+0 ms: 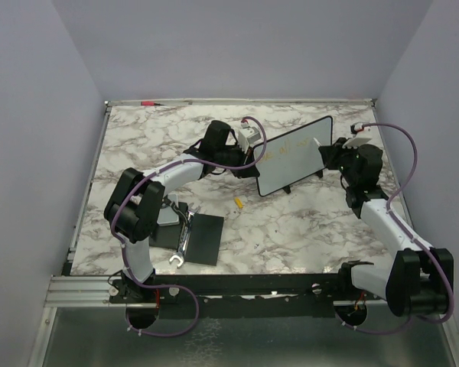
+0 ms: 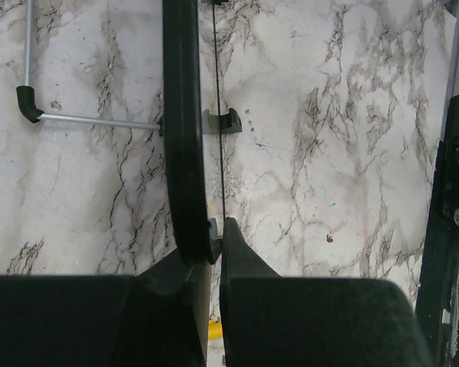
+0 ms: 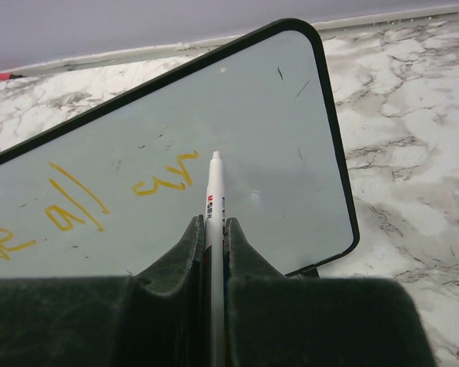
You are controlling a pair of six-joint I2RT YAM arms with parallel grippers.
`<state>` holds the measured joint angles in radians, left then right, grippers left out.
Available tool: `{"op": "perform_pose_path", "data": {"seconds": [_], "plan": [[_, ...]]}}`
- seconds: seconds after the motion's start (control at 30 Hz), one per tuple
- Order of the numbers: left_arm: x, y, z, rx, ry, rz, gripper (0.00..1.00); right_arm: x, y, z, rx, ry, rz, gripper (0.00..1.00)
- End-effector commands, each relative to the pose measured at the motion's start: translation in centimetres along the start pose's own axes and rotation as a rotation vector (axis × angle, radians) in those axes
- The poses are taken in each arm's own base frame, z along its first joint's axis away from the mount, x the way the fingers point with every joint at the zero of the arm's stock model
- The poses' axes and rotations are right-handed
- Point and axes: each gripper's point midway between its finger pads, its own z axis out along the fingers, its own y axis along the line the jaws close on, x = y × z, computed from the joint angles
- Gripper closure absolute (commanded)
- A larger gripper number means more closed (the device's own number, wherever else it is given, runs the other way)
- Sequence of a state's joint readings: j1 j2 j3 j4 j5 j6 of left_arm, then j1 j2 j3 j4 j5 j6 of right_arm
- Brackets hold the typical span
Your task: Write a sentence on the whiteboard
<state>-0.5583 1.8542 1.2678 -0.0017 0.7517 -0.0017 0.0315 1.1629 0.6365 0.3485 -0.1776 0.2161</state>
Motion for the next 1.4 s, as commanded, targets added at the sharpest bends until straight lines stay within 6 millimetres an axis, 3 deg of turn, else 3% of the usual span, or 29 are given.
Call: {"op": "perform_pose_path", "data": {"seconds": [0.0,0.73,1.17,1.37], "plan": [[0.5,0.2,0.4,0.014,0.020,0.016,1.00,0.2,0.3,0.4,-0.030,0.021,-0.010,0.99],[0.6,0.2,0.4,0.015,0.021,0.016,1.00,1.1,1.2,0.6,-0.097,0.056,-0.037,0.99],[0.4,0.1,0.3,0.015,0.019,0.019,1.00,2.8,-0.3,0.7,-0.023,0.115,-0.020,0.99],[0.4,0.1,0.3,0.015,0.018,0.020,1.00,2.2,-1.1,0.8,0.030,0.090,-0.021,0.99]]}}
